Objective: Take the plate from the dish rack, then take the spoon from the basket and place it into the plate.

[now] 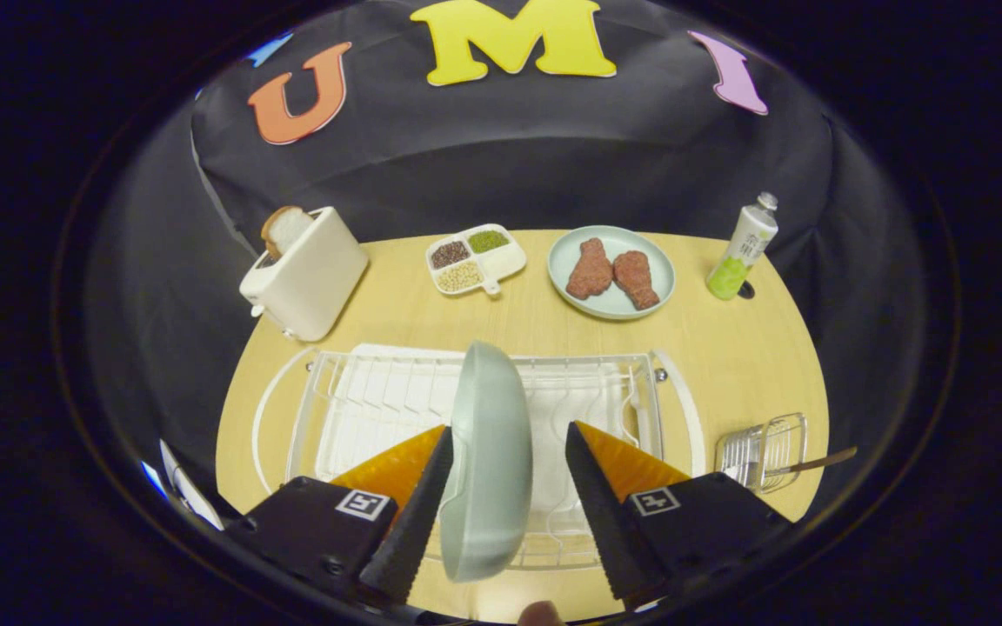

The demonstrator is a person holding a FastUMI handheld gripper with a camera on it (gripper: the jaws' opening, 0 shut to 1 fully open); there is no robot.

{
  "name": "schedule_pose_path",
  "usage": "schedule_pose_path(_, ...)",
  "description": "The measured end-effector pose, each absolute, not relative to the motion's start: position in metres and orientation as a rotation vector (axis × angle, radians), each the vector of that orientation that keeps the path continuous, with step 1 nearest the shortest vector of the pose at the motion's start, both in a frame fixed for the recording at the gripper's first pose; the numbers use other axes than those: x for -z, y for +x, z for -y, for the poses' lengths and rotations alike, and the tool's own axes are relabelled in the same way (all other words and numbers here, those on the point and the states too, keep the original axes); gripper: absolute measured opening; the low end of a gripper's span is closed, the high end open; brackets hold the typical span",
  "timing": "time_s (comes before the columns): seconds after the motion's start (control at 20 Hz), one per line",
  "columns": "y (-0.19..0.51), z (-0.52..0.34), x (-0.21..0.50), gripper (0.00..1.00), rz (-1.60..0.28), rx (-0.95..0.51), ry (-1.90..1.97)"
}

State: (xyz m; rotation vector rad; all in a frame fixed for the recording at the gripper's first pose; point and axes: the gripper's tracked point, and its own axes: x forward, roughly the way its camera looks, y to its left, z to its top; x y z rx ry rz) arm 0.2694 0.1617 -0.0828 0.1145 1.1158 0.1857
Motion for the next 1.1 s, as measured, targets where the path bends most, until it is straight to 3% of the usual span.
schedule_pose_path(0.2, 0.265, -0.161, 0.101, 0.64, -1.184, -0.096, 0.168)
schedule_pose_path(0.35, 0.264, -0.163, 0.100, 0.39, -1.189, -0.050, 0.154)
schedule_pose_path(0.8, 0.264, -0.152, 0.068, 0.35, -1.111, 0.096, -0.024)
schedule_pose_path(1.1, 0.250, -0.154, 0.037, 0.34, -1.048, 0.037, 0.021)
